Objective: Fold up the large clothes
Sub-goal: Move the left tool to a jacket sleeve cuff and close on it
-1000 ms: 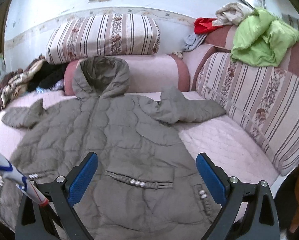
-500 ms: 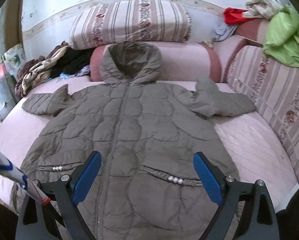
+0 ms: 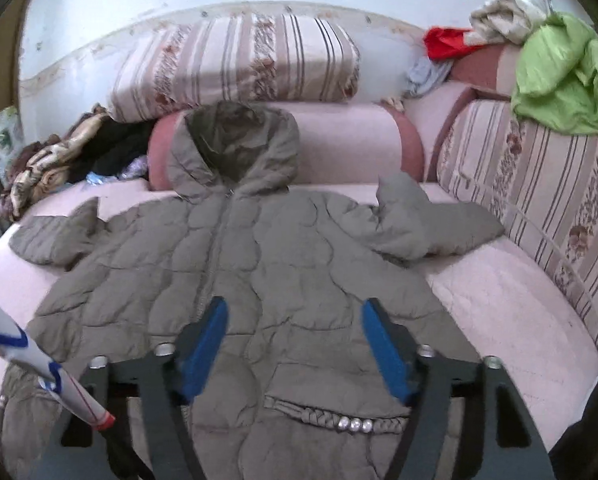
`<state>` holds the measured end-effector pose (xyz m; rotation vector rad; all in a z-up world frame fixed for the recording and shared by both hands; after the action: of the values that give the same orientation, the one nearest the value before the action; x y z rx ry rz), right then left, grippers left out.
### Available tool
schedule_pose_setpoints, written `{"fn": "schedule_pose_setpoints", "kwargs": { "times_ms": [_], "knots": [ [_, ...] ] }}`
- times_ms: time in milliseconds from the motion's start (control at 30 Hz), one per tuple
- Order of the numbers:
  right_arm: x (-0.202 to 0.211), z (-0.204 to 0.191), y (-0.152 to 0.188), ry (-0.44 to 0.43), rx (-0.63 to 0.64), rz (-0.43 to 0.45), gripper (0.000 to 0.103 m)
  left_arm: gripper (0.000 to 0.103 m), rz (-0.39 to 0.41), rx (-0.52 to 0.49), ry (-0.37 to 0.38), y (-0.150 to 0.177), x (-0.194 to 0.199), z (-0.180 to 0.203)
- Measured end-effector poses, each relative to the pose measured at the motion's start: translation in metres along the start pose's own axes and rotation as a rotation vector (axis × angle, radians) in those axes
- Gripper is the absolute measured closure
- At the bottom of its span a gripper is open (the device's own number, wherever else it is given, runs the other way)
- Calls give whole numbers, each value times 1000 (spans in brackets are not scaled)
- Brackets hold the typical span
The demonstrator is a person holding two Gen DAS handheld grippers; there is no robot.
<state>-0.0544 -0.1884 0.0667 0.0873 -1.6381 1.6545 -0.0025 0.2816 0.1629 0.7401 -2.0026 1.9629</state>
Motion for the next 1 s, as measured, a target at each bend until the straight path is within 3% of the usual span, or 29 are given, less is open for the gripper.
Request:
{"fn": "schedule_pose_setpoints", "kwargs": {
  "times_ms": [167,333,433,633,833,1000],
  "knots": [
    [-18,-4,7,-92,-39,-98,34,0,-22,48,25,-6,-19,-5],
    [-17,-10,-1,-118,41,-148,34,0,-78,92,41,-16,-61,-18],
    [-18,-15,-8,-150,79,-148,34,0,-138,160,56,-25,-106,-35],
    [-44,-19,5,-186,39,-202,33,0,-269,339,133,-19,-204,-61],
    [-75,-22,21,-198,17,-294,33,11,-327,506,236,-1,-282,-73],
    [-89,-28,26,-205,28,-322,33,11,-364,604,288,10,-336,-74]
  ]
}}
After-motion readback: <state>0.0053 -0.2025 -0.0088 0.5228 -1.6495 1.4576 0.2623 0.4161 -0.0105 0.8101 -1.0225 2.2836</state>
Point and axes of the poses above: each gripper's, at about its wrist camera, not at the fingertips, and x roughly against the way its jaws point, z to its right, y to its underside, the point moved 4 cm from there along -x, roughly the way its jaws point, and after that the axes turned 14 degrees about y, right-handed, at the moved point
